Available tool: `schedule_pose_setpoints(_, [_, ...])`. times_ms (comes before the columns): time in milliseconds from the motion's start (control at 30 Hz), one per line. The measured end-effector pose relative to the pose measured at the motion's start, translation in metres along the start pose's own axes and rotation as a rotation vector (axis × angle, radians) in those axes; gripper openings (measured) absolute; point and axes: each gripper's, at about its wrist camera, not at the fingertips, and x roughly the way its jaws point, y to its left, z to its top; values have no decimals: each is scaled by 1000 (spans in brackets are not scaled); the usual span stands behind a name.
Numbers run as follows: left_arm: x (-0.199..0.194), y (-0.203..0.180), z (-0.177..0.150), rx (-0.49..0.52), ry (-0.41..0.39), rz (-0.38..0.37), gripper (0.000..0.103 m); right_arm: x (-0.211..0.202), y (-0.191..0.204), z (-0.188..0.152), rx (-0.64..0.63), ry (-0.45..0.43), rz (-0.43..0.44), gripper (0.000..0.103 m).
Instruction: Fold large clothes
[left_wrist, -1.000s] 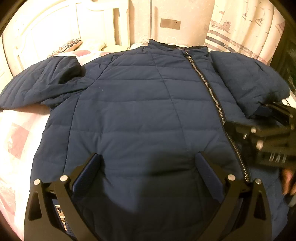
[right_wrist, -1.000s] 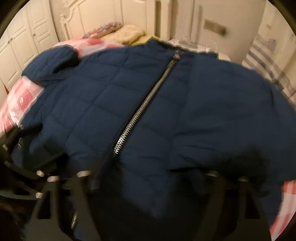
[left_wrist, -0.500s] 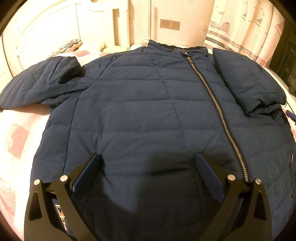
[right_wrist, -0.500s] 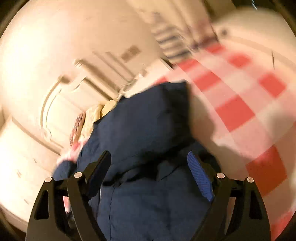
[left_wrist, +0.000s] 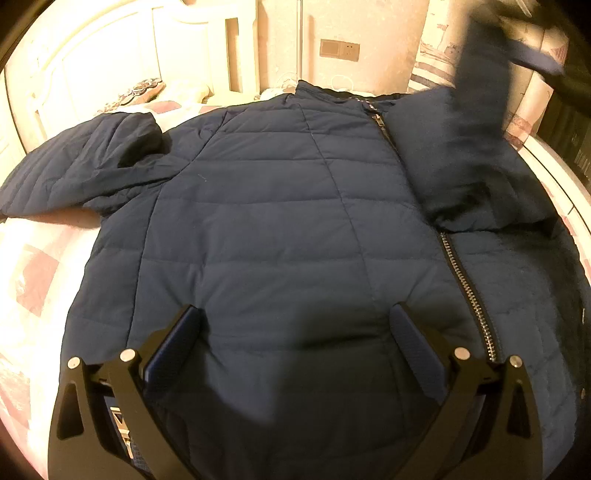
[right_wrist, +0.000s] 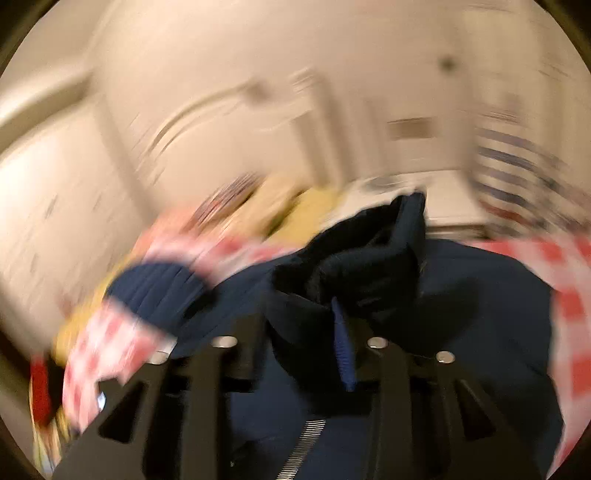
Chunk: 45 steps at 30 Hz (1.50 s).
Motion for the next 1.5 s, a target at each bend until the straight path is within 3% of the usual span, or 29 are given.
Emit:
schedule_pose_setpoints(67, [-1, 2, -1, -8, -3, -13, 101, 15, 25, -1, -49, 58, 63, 89])
schedule_pose_setpoints(167, [-3, 8, -1, -34, -15, -51, 101, 3, 26, -9, -63, 13, 49, 89])
schedule_pose_setpoints(300, [-6, 17, -1, -75, -34, -105, 101, -31, -35, -26, 45, -38, -95, 81])
schedule_pose_setpoints(467, [-13, 33, 1, -186, -40, -223, 101, -50, -128, -70, 214, 57, -371, 76])
schedule_pose_setpoints(567, [-9, 61, 17, -363, -17, -354, 101, -45, -165, -105, 252, 123, -479, 76])
schedule_pose_setpoints(667, [2, 85, 40, -463, -13, -302, 96, -44, -187, -123, 295, 101, -459, 74])
schedule_pose_setpoints(733, [15, 94, 58, -470, -8, -248, 94, -43, -188, -125, 301, 91, -456, 75])
schedule_pose_setpoints(867, [39, 95, 79, -454, 5, -164, 64, -46, -189, -127, 297, 69, -446, 75])
schedule_pose_setpoints(900, [41, 90, 83, -427, -1, -135, 46, -49, -188, -126, 307, 61, -435, 75])
schedule_pose_setpoints(933, [42, 87, 86, -401, -5, -120, 38, -51, -192, -127, 323, 52, -422, 75])
schedule_pose_setpoints(967, [41, 82, 89, -384, -10, -131, 23, -52, -192, -124, 335, 47, -416, 73])
schedule_pose_setpoints(1067, [16, 77, 91, -370, -105, -161, 15, -55, -198, -124, 367, 36, -413, 70])
schedule_pose_setpoints(1100, [2, 73, 93, -347, -149, -127, 15, -56, -196, -124, 367, 37, -420, 69])
schedule_pose_setpoints(1167, [-10, 74, 93, -348, -166, -66, 14, -56, -192, -123, 360, 43, -436, 69])
schedule_pose_setpoints(1233, [-2, 82, 90, -388, -89, 2, 14, -56, -191, -124, 357, 45, -440, 69])
schedule_pose_setpoints(1300, [15, 88, 82, -382, -6, 19, 16, -56, -192, -124, 362, 40, -435, 69])
schedule_pose_setpoints(1367, [24, 83, 80, -329, 12, 41, 27, -57, -193, -125, 367, 36, -429, 69])
schedule_pose_setpoints(1433, [12, 82, 78, -312, -43, 69, 50, -57, -192, -125, 366, 37, -429, 69])
schedule_pose_setpoints(1467, [0, 81, 78, -314, -94, 96, 66, -57, -192, -125, 366, 37, -430, 69])
schedule_pose_setpoints(1500, [-23, 77, 77, -320, -207, 156, 80, -57, -193, -125, 367, 36, -429, 69])
